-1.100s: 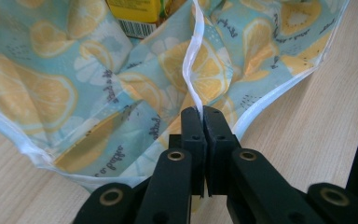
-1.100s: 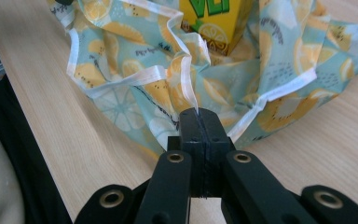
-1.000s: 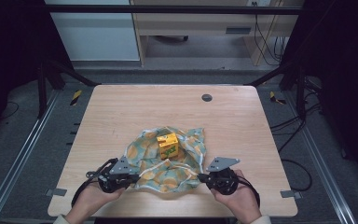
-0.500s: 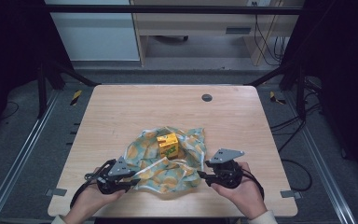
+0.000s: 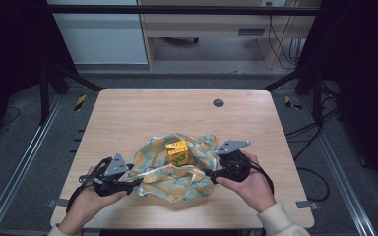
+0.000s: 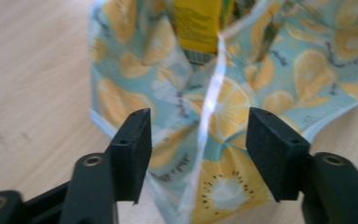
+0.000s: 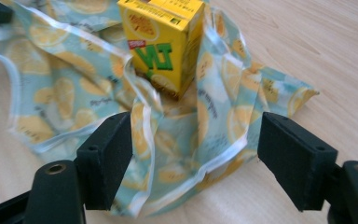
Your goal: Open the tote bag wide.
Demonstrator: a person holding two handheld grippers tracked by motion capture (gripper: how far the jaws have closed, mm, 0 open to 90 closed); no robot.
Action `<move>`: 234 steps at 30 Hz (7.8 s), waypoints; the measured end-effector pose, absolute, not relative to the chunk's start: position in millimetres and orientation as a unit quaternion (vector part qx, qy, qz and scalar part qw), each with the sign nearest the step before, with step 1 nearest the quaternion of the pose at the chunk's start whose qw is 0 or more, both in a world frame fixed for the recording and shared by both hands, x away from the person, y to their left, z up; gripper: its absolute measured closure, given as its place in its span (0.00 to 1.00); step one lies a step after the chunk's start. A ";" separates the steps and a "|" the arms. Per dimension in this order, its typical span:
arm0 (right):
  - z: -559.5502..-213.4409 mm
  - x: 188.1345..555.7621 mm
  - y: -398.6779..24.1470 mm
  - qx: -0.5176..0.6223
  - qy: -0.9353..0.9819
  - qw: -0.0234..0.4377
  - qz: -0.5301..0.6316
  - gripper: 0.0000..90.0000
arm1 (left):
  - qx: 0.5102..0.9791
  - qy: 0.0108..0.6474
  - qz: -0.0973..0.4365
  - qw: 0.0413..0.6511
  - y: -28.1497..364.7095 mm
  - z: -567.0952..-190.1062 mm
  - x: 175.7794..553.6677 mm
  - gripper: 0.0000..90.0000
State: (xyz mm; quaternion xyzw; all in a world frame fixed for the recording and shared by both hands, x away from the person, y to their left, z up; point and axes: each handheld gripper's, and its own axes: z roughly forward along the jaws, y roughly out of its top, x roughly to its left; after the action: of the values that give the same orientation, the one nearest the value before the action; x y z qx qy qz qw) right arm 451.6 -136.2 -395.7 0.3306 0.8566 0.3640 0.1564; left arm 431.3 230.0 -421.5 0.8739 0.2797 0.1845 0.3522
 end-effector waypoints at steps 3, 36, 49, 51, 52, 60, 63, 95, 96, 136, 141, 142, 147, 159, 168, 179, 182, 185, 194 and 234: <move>-395.3 465.3 -130.0 0.334 0.859 0.161 0.354 0.31 | 0.870 0.280 0.193 0.356 232.3 -413.3 433.7 0.40; -429.3 539.1 -108.4 0.382 0.865 0.117 0.305 0.85 | 0.887 0.247 0.151 0.359 229.4 -455.6 408.9 0.20; -393.6 562.6 -115.9 0.389 0.845 0.140 0.338 0.99 | 0.879 0.235 0.167 0.381 213.2 -439.2 420.4 0.94; -385.0 566.3 -117.2 0.389 0.841 0.149 0.344 0.99 | 0.870 0.233 0.174 0.398 211.9 -428.6 418.9 0.95; -380.9 568.2 -117.8 0.392 0.838 0.152 0.348 0.99 | 0.868 0.231 0.172 0.405 210.8 -424.2 417.9 0.95; -383.5 588.9 -127.6 0.415 0.826 0.162 0.345 1.00 | 0.888 0.215 0.142 0.381 189.9 -441.9 416.5 0.97; -393.1 597.3 -129.8 0.427 0.821 0.160 0.344 1.00 | 0.899 0.205 0.141 0.359 181.7 -449.5 415.0 0.97; -413.1 570.2 -140.6 0.426 0.815 0.189 0.345 0.37 | 0.880 0.245 0.170 0.370 203.3 -451.6 407.3 0.41; -407.2 566.5 -141.7 0.423 0.811 0.193 0.354 0.34 | 0.877 0.247 0.169 0.376 204.9 -448.6 407.5 0.37; -459.3 480.4 -112.0 0.354 0.861 0.154 0.331 0.58 | 0.862 0.301 0.219 0.344 193.7 -437.5 524.7 0.58; -465.6 479.7 -114.5 0.350 0.870 0.142 0.318 0.90 | 0.869 0.309 0.203 0.329 196.1 -445.7 529.6 0.80; -465.7 479.0 -114.6 0.350 0.872 0.139 0.314 0.95 | 0.868 0.311 0.205 0.329 196.4 -445.2 529.2 0.84; -463.7 478.2 -122.0 0.344 0.873 0.140 0.315 1.00 | 0.861 0.313 0.216 0.338 199.0 -441.0 528.0 0.95; -449.0 472.6 -137.4 0.341 0.849 0.197 0.353 0.54 | 0.859 0.316 0.222 0.335 199.4 -449.3 529.2 0.98; -461.3 486.1 -145.7 0.384 0.842 0.193 0.326 0.26 | 0.865 0.310 0.221 0.327 196.2 -451.2 528.3 0.98; -464.9 481.8 -146.1 0.363 0.861 0.176 0.310 0.96 | 0.856 0.315 0.229 0.340 193.4 -443.9 530.1 1.00; -463.8 483.7 -153.6 0.370 0.858 0.180 0.307 0.97 | 0.856 0.317 0.230 0.337 191.0 -443.9 533.1 1.00; -468.8 484.6 -161.6 0.380 0.857 0.176 0.299 0.98 | 0.859 0.327 0.227 0.323 193.3 -452.5 539.8 1.00; -478.5 483.8 -167.5 0.380 0.857 0.172 0.304 0.98 | 0.857 0.337 0.218 0.322 196.0 -468.2 544.0 1.00; -486.5 486.0 -162.2 0.389 0.856 0.160 0.299 0.94 | 0.869 0.343 0.202 0.295 206.2 -479.7 545.2 0.97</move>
State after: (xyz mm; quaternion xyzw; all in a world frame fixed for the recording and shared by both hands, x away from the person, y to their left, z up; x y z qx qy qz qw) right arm 486.0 -162.2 -486.5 0.3892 0.8564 0.2991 0.1602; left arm 545.2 206.2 -479.7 0.8686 0.3427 0.2023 0.2952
